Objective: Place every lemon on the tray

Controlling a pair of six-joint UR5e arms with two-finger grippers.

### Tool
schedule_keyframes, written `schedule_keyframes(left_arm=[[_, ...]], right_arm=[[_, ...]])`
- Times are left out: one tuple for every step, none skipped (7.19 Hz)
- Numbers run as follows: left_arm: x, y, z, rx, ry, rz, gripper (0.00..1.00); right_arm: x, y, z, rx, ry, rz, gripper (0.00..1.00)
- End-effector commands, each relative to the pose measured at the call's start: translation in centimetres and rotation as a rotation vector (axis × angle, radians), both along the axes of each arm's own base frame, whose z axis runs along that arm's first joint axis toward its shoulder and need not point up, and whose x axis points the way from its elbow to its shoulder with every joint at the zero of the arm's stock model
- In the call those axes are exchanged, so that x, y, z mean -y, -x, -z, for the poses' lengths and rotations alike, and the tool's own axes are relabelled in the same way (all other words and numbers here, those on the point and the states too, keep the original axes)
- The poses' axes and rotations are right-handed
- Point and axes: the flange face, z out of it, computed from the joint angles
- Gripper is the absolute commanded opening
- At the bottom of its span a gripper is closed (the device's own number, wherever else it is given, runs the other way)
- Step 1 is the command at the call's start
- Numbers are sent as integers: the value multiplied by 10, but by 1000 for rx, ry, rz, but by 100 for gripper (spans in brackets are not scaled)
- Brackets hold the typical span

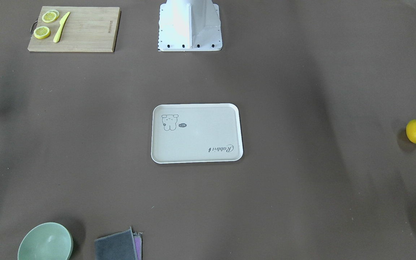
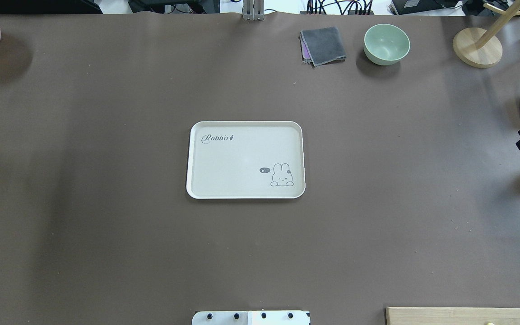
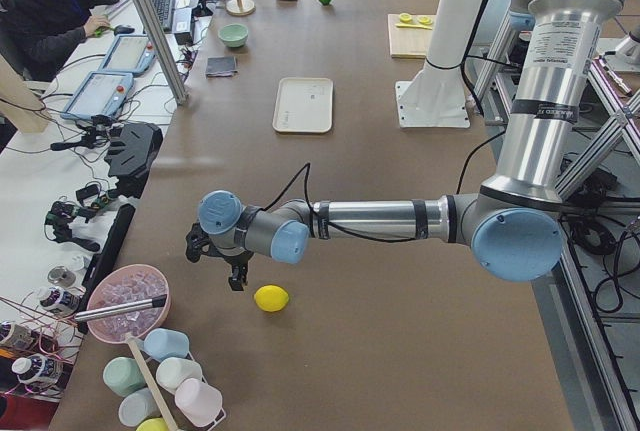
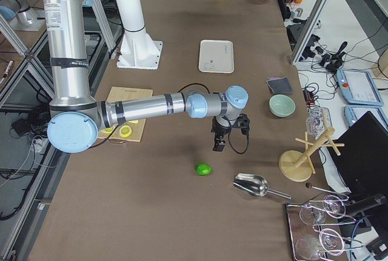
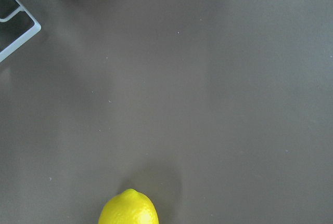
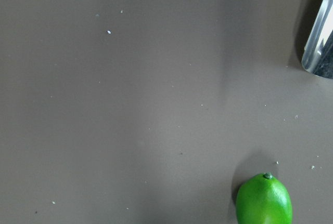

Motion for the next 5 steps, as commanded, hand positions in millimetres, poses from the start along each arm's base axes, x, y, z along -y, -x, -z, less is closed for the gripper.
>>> schedule_keyframes(left_arm=[[2, -1, 8, 2, -35, 2, 98], [4, -3, 8, 2, -39, -4, 98], [16, -43, 14, 2, -47, -72, 98], [30, -59, 15, 8, -46, -92, 98], [36, -71, 14, 59, -57, -99, 98]], right_arm=[[1, 8, 5, 12, -34, 14, 100], [2, 14, 6, 22, -58, 19, 100], [5, 29, 11, 22, -56, 32, 100], [14, 39, 16, 23, -46, 25, 100], [21, 47, 23, 25, -45, 21, 100]])
